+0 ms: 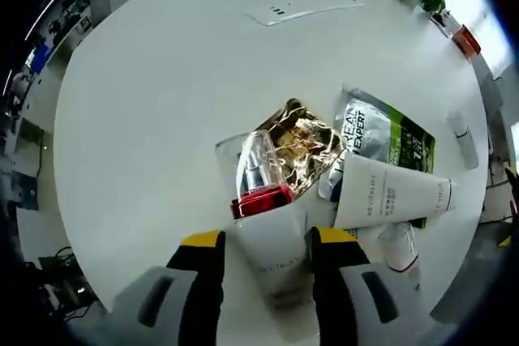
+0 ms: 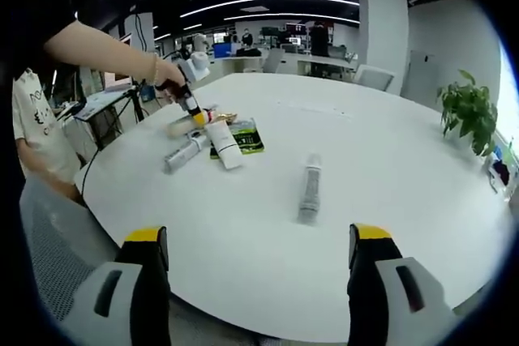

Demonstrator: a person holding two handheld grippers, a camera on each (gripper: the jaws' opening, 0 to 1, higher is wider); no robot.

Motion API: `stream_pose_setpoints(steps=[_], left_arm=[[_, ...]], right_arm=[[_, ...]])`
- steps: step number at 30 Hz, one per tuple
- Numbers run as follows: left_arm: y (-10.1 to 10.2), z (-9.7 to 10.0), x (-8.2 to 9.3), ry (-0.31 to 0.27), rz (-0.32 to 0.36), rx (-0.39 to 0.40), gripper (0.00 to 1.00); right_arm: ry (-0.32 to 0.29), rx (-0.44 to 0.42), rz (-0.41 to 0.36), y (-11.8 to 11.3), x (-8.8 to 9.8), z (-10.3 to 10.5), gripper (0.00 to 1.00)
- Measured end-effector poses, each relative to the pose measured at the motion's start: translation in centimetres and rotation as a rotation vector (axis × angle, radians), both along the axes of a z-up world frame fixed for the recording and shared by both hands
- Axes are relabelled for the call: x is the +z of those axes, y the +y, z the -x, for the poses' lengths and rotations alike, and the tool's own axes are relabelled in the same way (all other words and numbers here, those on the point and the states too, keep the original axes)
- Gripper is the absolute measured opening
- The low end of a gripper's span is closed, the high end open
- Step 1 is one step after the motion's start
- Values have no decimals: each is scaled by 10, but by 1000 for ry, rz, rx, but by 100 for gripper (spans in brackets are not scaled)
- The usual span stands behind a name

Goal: Arrange the skincare products in the storage area until every visible bottle or jar stands upright without overlapping.

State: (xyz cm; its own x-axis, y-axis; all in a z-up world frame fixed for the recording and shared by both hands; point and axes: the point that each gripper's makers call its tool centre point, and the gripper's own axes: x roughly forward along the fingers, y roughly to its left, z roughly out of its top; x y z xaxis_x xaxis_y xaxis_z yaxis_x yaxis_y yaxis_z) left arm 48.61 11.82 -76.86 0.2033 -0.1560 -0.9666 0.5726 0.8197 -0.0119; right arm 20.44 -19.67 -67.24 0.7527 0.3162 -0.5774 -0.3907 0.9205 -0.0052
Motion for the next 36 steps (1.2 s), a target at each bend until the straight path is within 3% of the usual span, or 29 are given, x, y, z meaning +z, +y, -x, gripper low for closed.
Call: stream_pose_setpoints(steps=[9,15,18,27,31,35,36], left_arm=[[4,-15,-5,-11,-5,40,32],[3,-13,-3,-37,41,148,26],[-5,2,6,-36,87,194,26],[-16,5,48,-153,160,128,25],[-14,-3,47,-181,191,114,25],[-19,14,61,-209,209,106,25],[-22,9,61,-220,216,107,25]], right_arm=[[1,-3,3,1,0,-1,91],[-4,-7,2,0,1,-1,91],[-6,-8,-3,0,2,-2,91],[-20,-5,-19,2,4,-3,91],[-28,3,-16,3,5,-2,91],[-38,4,-18,3,7,-3,91],[-40,5,-17,3,7,-2,91]])
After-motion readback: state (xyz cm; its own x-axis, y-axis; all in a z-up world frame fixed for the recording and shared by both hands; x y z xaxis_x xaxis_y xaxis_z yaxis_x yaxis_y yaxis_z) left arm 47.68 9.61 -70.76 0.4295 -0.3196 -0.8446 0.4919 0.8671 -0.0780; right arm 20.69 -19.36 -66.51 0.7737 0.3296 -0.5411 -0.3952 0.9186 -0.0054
